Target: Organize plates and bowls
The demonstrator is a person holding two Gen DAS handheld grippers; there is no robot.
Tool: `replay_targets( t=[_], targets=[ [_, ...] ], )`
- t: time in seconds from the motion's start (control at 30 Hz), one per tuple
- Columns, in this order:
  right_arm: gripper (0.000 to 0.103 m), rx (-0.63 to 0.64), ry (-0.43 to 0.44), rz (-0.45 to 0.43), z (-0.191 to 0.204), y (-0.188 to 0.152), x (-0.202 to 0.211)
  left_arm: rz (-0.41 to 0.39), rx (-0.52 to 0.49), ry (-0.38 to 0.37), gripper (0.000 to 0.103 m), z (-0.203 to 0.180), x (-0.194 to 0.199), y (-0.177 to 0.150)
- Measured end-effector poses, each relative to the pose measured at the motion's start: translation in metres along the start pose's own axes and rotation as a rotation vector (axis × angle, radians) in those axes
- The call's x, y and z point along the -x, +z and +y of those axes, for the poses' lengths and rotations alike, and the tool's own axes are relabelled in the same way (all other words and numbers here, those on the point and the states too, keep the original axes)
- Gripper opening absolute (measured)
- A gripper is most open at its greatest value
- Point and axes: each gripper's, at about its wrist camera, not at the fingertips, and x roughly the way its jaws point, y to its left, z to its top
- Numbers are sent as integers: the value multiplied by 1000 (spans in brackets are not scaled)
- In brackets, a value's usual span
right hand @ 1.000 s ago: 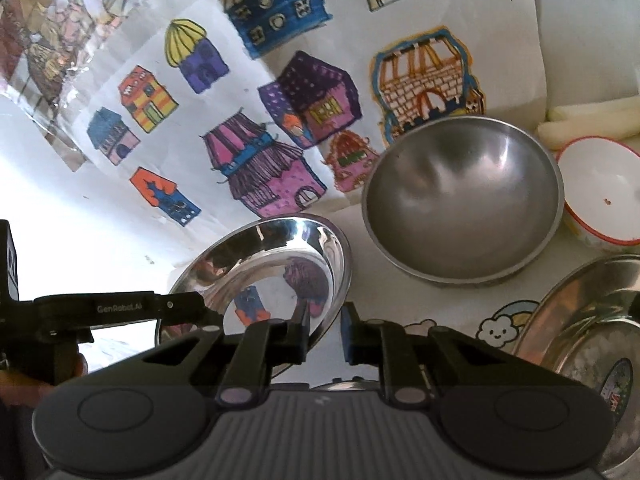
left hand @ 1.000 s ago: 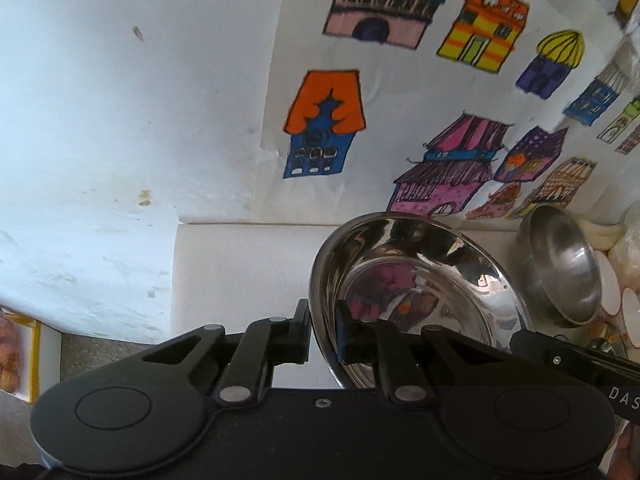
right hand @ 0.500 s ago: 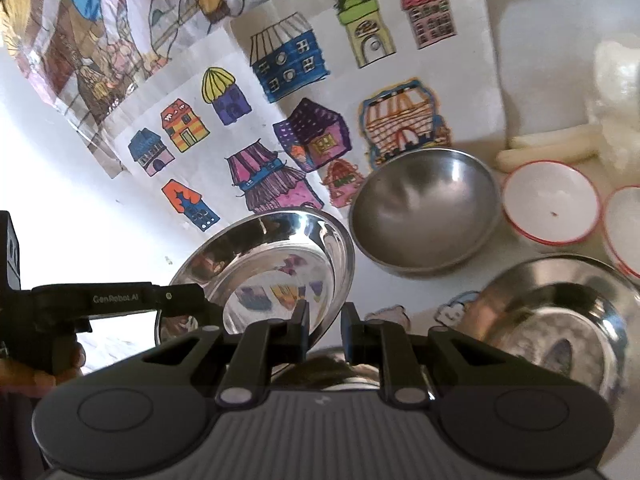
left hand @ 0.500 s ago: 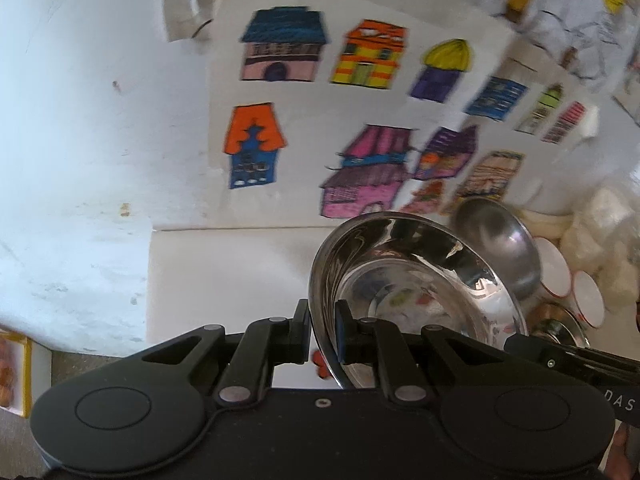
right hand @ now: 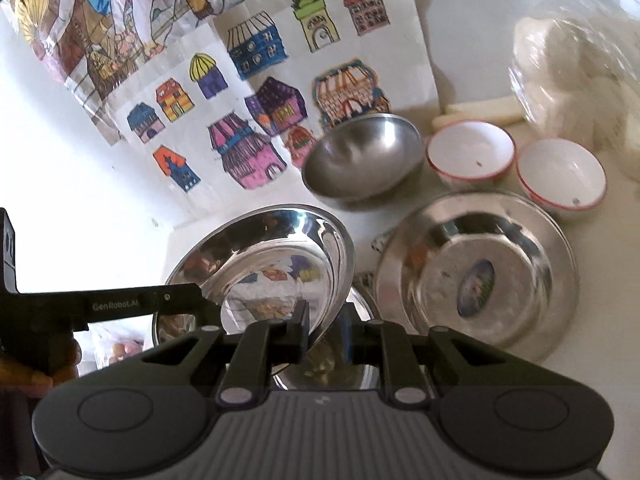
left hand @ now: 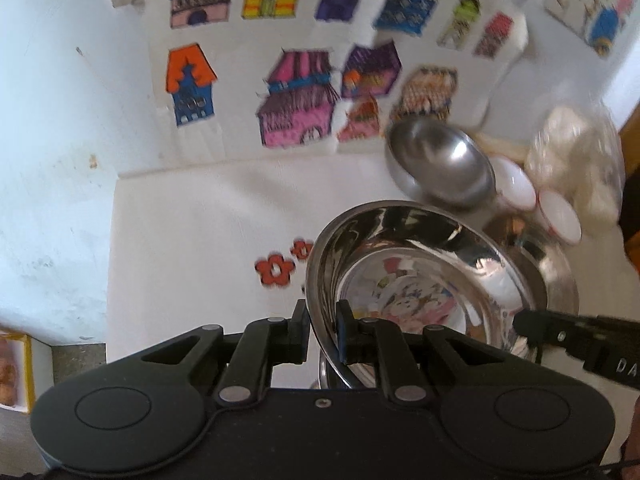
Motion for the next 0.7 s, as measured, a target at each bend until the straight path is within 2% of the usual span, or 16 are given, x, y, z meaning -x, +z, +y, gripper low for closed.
replay_targets(
  t=[0.23,0.7],
  targets=[
    [19,19,-18,36,-1,-14,3,23,-57,26,16,-7,-4,-22],
    [19,32,-59,69,3,-16,5,47,-109,31,20,-13,-14,-30]
  ],
)
